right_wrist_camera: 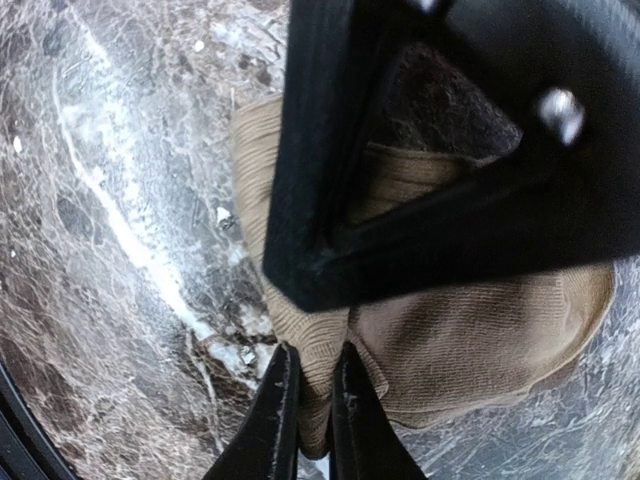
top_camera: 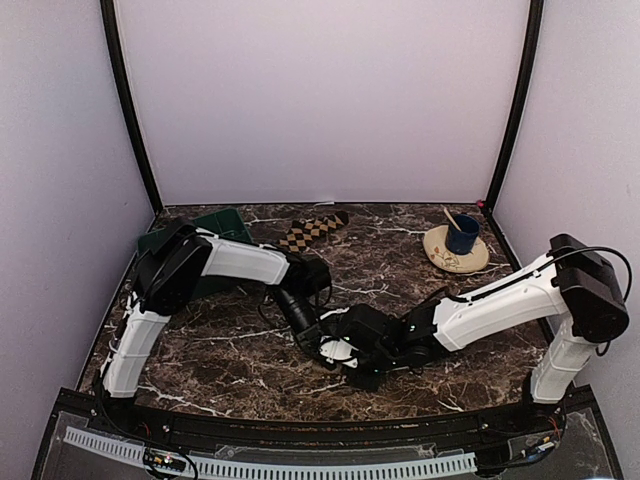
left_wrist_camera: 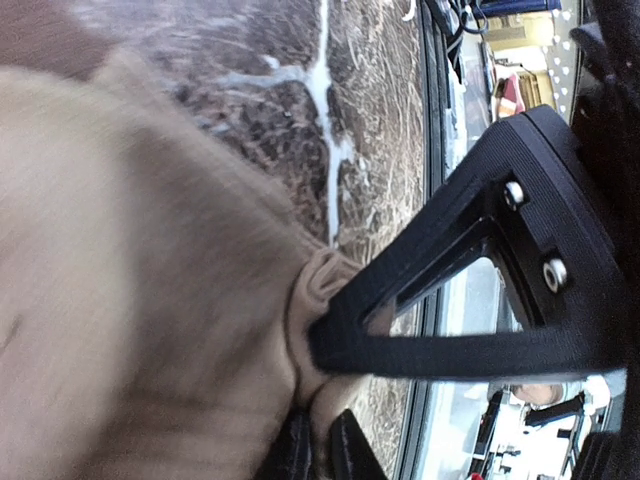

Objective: Roll the socks
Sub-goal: Roll the sock at the center of the board.

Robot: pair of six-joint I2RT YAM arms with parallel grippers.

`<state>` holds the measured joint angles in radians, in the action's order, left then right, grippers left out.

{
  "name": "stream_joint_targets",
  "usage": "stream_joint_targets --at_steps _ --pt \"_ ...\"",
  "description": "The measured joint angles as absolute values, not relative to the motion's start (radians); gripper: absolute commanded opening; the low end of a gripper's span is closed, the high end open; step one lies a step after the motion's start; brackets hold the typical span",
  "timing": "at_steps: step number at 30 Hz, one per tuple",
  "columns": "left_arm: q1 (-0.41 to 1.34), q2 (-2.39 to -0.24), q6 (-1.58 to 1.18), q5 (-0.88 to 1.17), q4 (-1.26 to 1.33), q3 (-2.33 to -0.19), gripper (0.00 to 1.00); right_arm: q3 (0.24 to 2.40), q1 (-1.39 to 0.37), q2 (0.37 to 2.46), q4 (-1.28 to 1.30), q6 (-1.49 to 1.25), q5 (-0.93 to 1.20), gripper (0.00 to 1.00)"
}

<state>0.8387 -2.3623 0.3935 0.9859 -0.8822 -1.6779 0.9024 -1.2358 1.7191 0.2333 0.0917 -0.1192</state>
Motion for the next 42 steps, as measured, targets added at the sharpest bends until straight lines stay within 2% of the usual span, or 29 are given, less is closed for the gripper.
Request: stream_joint_targets --at_steps 7,17,27,42 --pt "0.803 -2.339 0.377 0.989 -0.850 -1.645 0.15 0.924 -1.236 1.731 0.248 0.031 -0.109 0.14" --pt "0.783 -2.310 0.347 0.987 -0.783 -1.594 0.15 0.921 -1.237 1.732 0.240 -0.025 -0.093 0.28" --pt "0.783 -2.310 0.329 0.973 -0.782 -1.601 0.12 0.906 -1.258 1.730 0.215 -0.062 -0.128 0.32" --pt "0.791 -2.310 0.313 0.974 -0.764 -1.589 0.10 0.889 -1.299 1.718 0.209 -0.092 -0.247 0.31"
